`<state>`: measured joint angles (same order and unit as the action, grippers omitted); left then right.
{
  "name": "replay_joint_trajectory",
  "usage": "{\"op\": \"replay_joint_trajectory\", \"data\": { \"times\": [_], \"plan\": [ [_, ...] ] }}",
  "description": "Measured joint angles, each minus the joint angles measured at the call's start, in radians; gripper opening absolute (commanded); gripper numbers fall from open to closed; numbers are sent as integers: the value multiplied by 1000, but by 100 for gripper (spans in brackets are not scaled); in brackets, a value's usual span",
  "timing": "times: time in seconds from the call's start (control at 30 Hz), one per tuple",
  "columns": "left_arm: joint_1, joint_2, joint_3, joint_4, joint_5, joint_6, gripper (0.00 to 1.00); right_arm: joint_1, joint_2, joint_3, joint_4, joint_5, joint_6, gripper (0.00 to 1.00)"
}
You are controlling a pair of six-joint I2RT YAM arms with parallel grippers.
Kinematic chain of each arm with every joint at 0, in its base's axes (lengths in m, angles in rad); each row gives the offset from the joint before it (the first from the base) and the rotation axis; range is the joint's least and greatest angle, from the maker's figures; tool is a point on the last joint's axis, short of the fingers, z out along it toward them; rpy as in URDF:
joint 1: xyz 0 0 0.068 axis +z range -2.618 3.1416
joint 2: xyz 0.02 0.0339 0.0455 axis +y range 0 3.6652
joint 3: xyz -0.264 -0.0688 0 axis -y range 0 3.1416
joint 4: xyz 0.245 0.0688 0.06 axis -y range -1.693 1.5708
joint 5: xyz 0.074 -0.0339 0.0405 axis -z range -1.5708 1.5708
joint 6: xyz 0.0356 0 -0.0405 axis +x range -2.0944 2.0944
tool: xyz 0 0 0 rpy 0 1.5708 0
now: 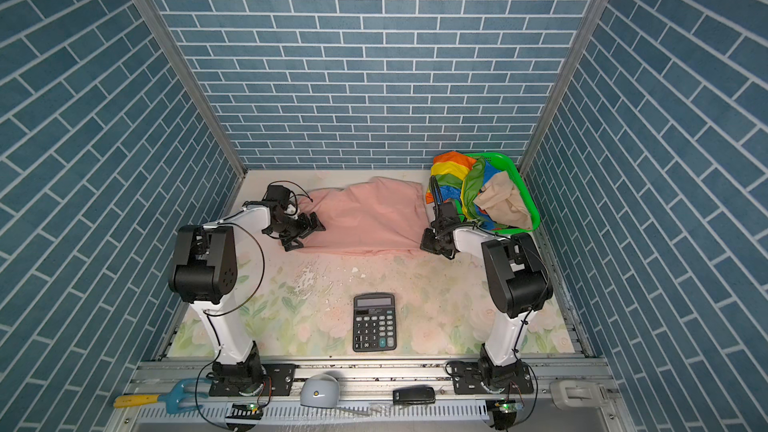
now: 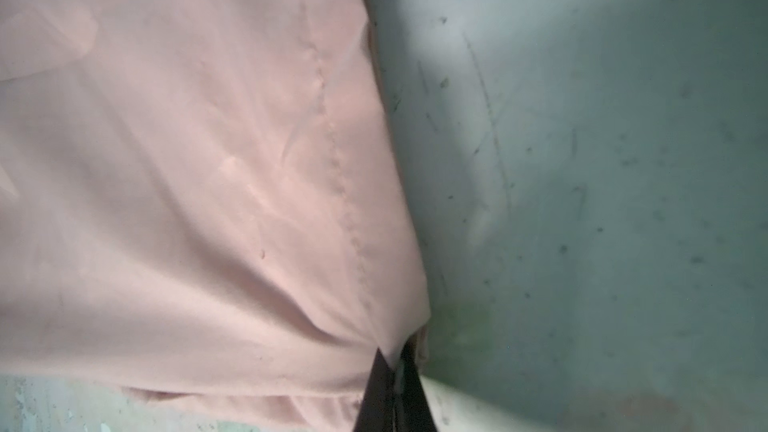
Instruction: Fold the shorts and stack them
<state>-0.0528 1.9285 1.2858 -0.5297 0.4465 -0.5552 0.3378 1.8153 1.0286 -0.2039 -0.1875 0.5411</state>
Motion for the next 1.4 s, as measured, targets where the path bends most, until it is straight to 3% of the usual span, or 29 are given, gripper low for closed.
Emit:
{"op": "replay_joint_trajectory", "data": {
  "times": [0.1, 0.23, 0.37, 0.43, 0.73, 0.93, 1.3, 1.4],
  "plan": [
    [2, -3, 30, -66, -31, 27, 100, -3, -3, 11, -37, 16, -25, 6],
    [4, -77, 97, -116, -177, 98, 100, -2, -52, 8, -106, 39, -53, 36],
    [21, -164, 166, -115, -329, 168, 100, 18, -148, 8, -159, 73, -68, 77],
    [46, -148, 216, -115, -337, 200, 100, 39, -182, 20, -187, 92, -81, 88],
    [105, 113, 235, -108, -217, 286, 99, 81, -194, 119, -232, 105, -97, 92],
    [100, 152, 253, -114, -171, 304, 99, 81, -172, 116, -227, 78, -95, 93],
    [94, 247, 376, -188, -213, 341, 76, 82, -171, 49, -200, 43, -91, 92],
    [83, 258, 395, -211, -248, 356, 63, 82, -171, 43, -191, 36, -81, 92]
  ]
}}
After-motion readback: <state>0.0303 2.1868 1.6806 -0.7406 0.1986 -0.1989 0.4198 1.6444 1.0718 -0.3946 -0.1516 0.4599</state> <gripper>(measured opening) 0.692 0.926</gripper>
